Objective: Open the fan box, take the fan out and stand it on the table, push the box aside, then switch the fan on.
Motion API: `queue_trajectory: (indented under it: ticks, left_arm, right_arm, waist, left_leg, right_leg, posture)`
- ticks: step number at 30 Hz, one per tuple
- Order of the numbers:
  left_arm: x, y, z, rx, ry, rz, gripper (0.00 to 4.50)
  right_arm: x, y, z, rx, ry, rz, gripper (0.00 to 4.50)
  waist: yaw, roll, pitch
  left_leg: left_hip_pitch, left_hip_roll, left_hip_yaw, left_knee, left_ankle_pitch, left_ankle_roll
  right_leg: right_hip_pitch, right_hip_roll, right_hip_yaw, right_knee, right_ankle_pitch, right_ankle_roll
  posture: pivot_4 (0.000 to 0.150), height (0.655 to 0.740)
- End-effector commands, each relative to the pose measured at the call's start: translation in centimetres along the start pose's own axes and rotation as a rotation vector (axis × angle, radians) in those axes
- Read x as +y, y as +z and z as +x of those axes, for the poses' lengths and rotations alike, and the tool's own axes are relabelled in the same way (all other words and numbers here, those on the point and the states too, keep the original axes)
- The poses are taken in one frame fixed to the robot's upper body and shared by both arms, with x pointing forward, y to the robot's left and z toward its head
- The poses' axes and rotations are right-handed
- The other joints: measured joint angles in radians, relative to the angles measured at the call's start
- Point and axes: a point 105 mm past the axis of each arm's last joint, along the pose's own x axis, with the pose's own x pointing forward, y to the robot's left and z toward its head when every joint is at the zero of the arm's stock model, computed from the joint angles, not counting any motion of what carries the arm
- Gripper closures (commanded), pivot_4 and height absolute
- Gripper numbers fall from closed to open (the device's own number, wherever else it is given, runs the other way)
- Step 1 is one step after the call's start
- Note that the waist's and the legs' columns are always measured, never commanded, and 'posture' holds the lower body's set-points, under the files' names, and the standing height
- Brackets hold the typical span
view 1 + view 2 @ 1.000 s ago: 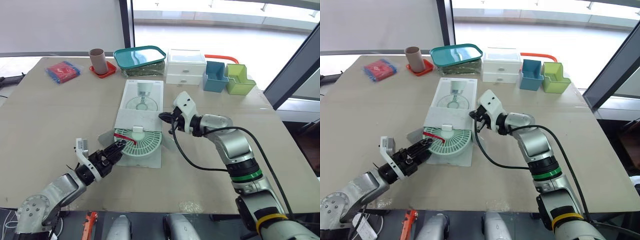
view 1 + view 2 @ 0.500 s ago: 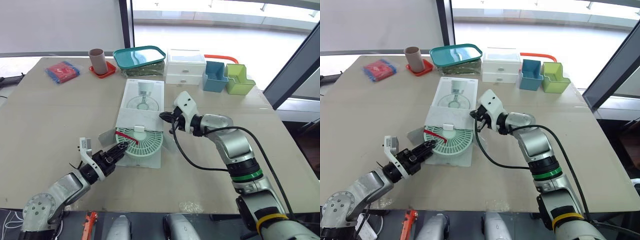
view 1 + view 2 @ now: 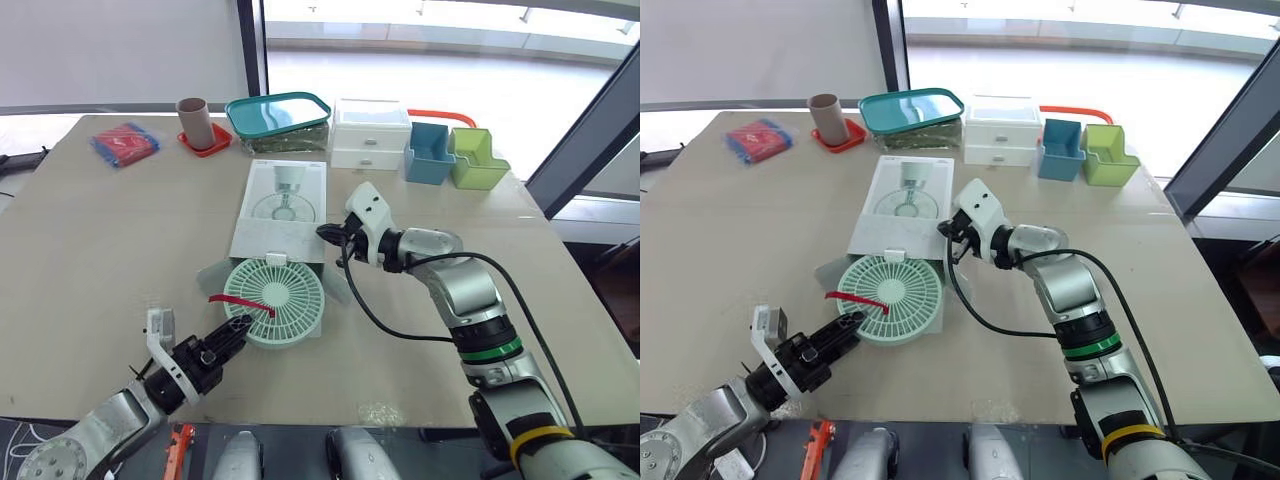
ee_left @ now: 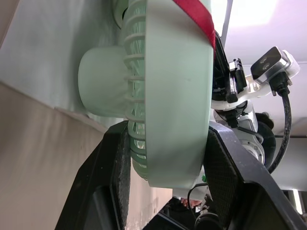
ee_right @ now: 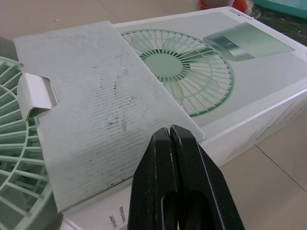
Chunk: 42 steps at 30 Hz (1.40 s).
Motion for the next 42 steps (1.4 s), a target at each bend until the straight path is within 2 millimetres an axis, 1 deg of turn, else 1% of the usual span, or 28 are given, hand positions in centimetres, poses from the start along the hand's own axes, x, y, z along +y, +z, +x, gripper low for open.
queue_trajectory:
  ticks: [1, 4, 11, 13, 14, 15, 16, 17, 19, 22, 23, 26, 28, 31, 34, 37, 38, 39, 42]
  left_arm:
    - [0.7, -0.4, -1.0, -0.005, 0.033, -0.024, 2.57]
    - [0.7, -0.3, -1.5, -0.029, 0.017, -0.038, 2.57]
    - [1.1, -1.1, -2.2, -0.006, 0.033, -0.054, 2.57]
    - [0.8, -1.2, -2.4, 0.000, 0.009, -0.051, 1.81]
    - [0.6, -1.3, -2.5, 0.002, -0.004, -0.049, 1.68]
    - [0.4, -1.4, -2.6, 0.007, -0.019, -0.050, 1.20]
    - [0.2, -1.5, -2.8, 0.006, -0.034, -0.048, 0.89]
    - [0.1, -1.5, -2.9, 0.005, -0.040, -0.048, 0.47]
    - [0.1, -1.4, -3.1, 0.008, -0.040, -0.040, 0.07]
    - [-0.6, -1.0, -3.5, 0.011, -0.068, 0.006, 0.07]
    - [-0.6, -0.5, -3.6, -0.001, -0.065, 0.030, 0.07]
    - [-1.1, 0.3, -4.3, 0.026, -0.065, 0.159, 0.07]
    - [-1.4, 0.5, -5.0, 0.054, -0.070, 0.212, 0.07]
    - [-1.7, 1.1, -6.3, 0.096, -0.068, 0.346, 0.07]
    - [-2.6, 2.0, -7.2, 0.089, -0.112, 0.391, 0.07]
    - [-2.4, 2.1, -7.3, 0.089, -0.106, 0.412, 0.07]
    - [-2.0, 2.1, -7.4, 0.098, -0.085, 0.456, 0.07]
    - [-1.6, 2.3, -7.7, 0.121, -0.061, 0.559, 0.07]
    - [-1.2, 2.3, -8.3, 0.181, -0.047, 0.761, 0.07]
  right_arm:
    - [0.0, 0.7, 0.0, -0.010, -0.001, -0.016, 4.50]
    - [0.1, 1.0, -0.1, -0.016, 0.005, -0.020, 4.50]
    - [0.0, 1.1, -0.1, -0.019, 0.006, -0.026, 4.50]
    - [0.0, 1.1, 0.0, -0.017, 0.008, -0.027, 4.50]
    - [0.0, 1.1, 0.0, -0.016, 0.009, -0.027, 4.50]
    - [0.1, 1.1, 0.0, -0.016, 0.011, -0.029, 4.50]
    - [0.1, 1.1, 0.0, -0.016, 0.012, -0.029, 4.50]
    - [0.1, 1.0, 0.0, -0.015, 0.012, -0.031, 4.50]
    - [0.1, 1.0, 0.1, -0.014, 0.014, -0.031, 4.50]
    - [0.2, 1.0, 0.2, -0.015, 0.021, -0.032, 4.50]
    - [0.2, 1.0, 0.2, -0.015, 0.022, -0.034, 4.50]
    - [0.2, 1.1, 0.3, -0.016, 0.027, -0.038, 4.50]
    - [0.2, 1.1, 0.3, -0.016, 0.028, -0.041, 4.50]
    - [0.2, 1.1, 0.5, -0.019, 0.033, -0.045, 4.50]
    - [0.2, 1.3, 0.7, -0.025, 0.039, -0.049, 4.50]
    - [0.2, 1.4, 0.9, -0.028, 0.042, -0.050, 4.50]
    - [0.2, 1.4, 0.9, -0.030, 0.042, -0.050, 4.50]
    - [0.3, 1.4, 0.9, -0.031, 0.044, -0.049, 4.50]
    - [0.3, 1.3, 0.9, -0.030, 0.046, -0.047, 4.50]
  waist:
    - [0.002, 0.000, 0.000]
    - [0.002, 0.000, 0.000]
    - [0.001, 0.000, 0.000]
    - [0.001, 0.000, 0.000]
    - [0.001, 0.000, 0.000]
    - [0.000, 0.000, 0.000]
    - [0.001, 0.000, 0.000]
    - [0.002, 0.000, 0.000]
    - [0.002, 0.001, 0.000]
    - [0.001, 0.001, 0.000]
    - [0.001, 0.001, 0.000]
    - [0.001, 0.000, 0.000]
    - [0.001, 0.001, 0.000]
    - [0.000, 0.001, 0.000]
    - [0.001, 0.001, 0.001]
    - [0.000, 0.001, 0.001]
    - [0.000, 0.001, 0.001]
    - [0.000, 0.001, 0.001]
    - [-0.001, 0.001, 0.001]
  left_leg:
    - [0.000, 0.000, 0.000, 0.000, 0.000, 0.000]
    - [0.000, 0.000, 0.000, 0.000, 0.000, 0.000]
    - [0.000, 0.000, 0.000, 0.000, 0.000, 0.000]
    - [0.000, 0.000, 0.000, 0.000, 0.000, 0.000]
    - [0.000, 0.000, 0.000, -0.001, 0.000, 0.000]
    - [0.000, 0.000, 0.000, -0.001, 0.000, 0.000]
    - [0.000, 0.000, 0.001, -0.001, 0.000, 0.001]
    - [0.000, 0.000, 0.000, -0.001, 0.000, 0.001]
    - [0.000, 0.000, 0.000, -0.001, 0.000, 0.001]
    - [0.000, 0.000, 0.000, -0.001, 0.000, 0.001]
    - [0.000, 0.000, 0.001, -0.001, 0.000, 0.001]
    - [-0.001, 0.000, 0.000, -0.001, 0.000, 0.001]
    - [-0.001, 0.001, 0.000, -0.001, 0.000, 0.001]
    - [-0.001, 0.001, 0.001, -0.002, 0.000, 0.001]
    - [-0.001, 0.001, 0.001, -0.003, -0.001, 0.000]
    - [-0.001, 0.001, 0.001, -0.003, -0.001, 0.000]
    - [-0.001, 0.001, 0.001, -0.003, -0.001, 0.000]
    - [-0.001, 0.001, 0.001, -0.003, -0.001, 0.000]
    - [-0.001, 0.001, 0.001, -0.003, -0.001, 0.000]
  right_leg:
    - [0.000, 0.000, 0.000, 0.000, 0.000, 0.000]
    - [0.000, 0.000, -0.001, 0.000, -0.003, 0.004]
    - [0.000, 0.000, 0.000, 0.000, -0.003, 0.002]
    - [0.000, 0.000, 0.000, 0.000, -0.003, 0.002]
    - [0.000, 0.000, 0.000, 0.000, -0.003, 0.002]
    - [0.000, 0.000, 0.000, 0.000, -0.004, 0.002]
    - [-0.001, 0.000, 0.000, 0.000, -0.004, 0.002]
    - [-0.001, 0.000, 0.000, 0.000, -0.004, 0.002]
    - [-0.001, 0.000, 0.000, 0.000, -0.004, 0.002]
    - [-0.001, 0.000, 0.000, 0.000, -0.004, 0.002]
    - [-0.001, 0.000, 0.000, 0.000, -0.004, 0.002]
    - [-0.001, 0.000, 0.000, 0.000, -0.004, 0.002]
    - [-0.001, 0.001, 0.000, 0.000, -0.005, 0.001]
    - [-0.002, 0.001, 0.000, 0.000, -0.005, 0.001]
    - [-0.003, 0.001, -0.001, 0.000, -0.006, 0.000]
    - [-0.003, 0.000, -0.001, 0.000, -0.006, -0.001]
    - [-0.003, 0.000, -0.001, 0.000, -0.006, -0.001]
    - [-0.003, 0.000, -0.001, 0.000, -0.006, -0.001]
    - [-0.003, 0.001, -0.001, 0.000, -0.006, -0.003]
  posture:
    - [0.150, 0.7400]
    - [0.150, 0.7400]
    - [0.150, 0.7400]
    - [0.150, 0.7400]
    - [0.150, 0.7400]
    - [0.150, 0.7400]
    - [0.150, 0.7400]
    - [0.150, 0.7400]
    - [0.150, 0.7400]
    - [0.150, 0.7400]
    - [0.150, 0.7400]
    - [0.150, 0.7400]
    - [0.150, 0.7400]
    - [0.150, 0.7400]
    - [0.150, 0.7400]
    - [0.150, 0.7400]
    - [0.150, 0.7400]
    - [0.150, 0.7400]
    - [0.150, 0.7400]
